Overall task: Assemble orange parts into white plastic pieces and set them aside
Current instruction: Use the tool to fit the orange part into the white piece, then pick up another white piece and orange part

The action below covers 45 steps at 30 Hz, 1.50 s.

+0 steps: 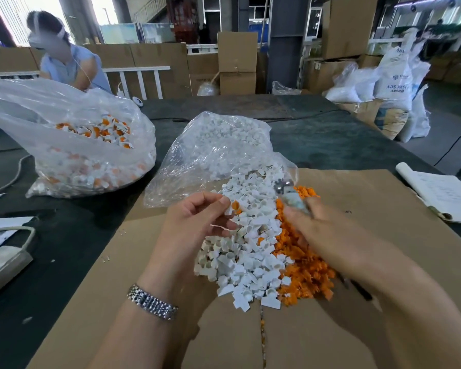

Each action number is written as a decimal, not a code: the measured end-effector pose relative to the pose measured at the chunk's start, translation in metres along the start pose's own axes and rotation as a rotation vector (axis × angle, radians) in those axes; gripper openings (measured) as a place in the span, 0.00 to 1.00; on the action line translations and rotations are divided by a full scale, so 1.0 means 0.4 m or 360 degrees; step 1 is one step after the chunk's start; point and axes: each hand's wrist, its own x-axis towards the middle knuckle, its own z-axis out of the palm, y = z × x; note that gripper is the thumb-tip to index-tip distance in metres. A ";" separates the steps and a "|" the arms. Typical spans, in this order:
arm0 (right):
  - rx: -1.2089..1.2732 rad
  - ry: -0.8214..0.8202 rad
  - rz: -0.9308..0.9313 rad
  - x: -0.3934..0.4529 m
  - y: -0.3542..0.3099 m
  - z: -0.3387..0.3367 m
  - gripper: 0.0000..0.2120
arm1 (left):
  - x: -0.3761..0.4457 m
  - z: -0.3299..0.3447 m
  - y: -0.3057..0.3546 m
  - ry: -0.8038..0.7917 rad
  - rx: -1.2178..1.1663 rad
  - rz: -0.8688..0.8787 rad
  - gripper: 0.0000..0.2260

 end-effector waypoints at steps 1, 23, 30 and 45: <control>-0.0097 0.0099 0.0013 0.014 0.008 -0.007 0.13 | 0.003 -0.010 -0.001 0.0093 0.0199 0.0046 0.03; -0.0827 0.0555 0.0142 0.096 0.118 0.090 0.26 | 0.062 -0.109 -0.063 0.0275 0.1749 -0.0026 0.11; -0.0636 0.0635 -0.0302 0.088 0.109 0.063 0.10 | 0.056 -0.089 -0.060 0.0482 0.1386 -0.0036 0.07; -0.1044 0.0457 -0.0552 0.089 0.106 0.081 0.09 | 0.024 -0.017 -0.039 0.0202 0.0580 0.0103 0.03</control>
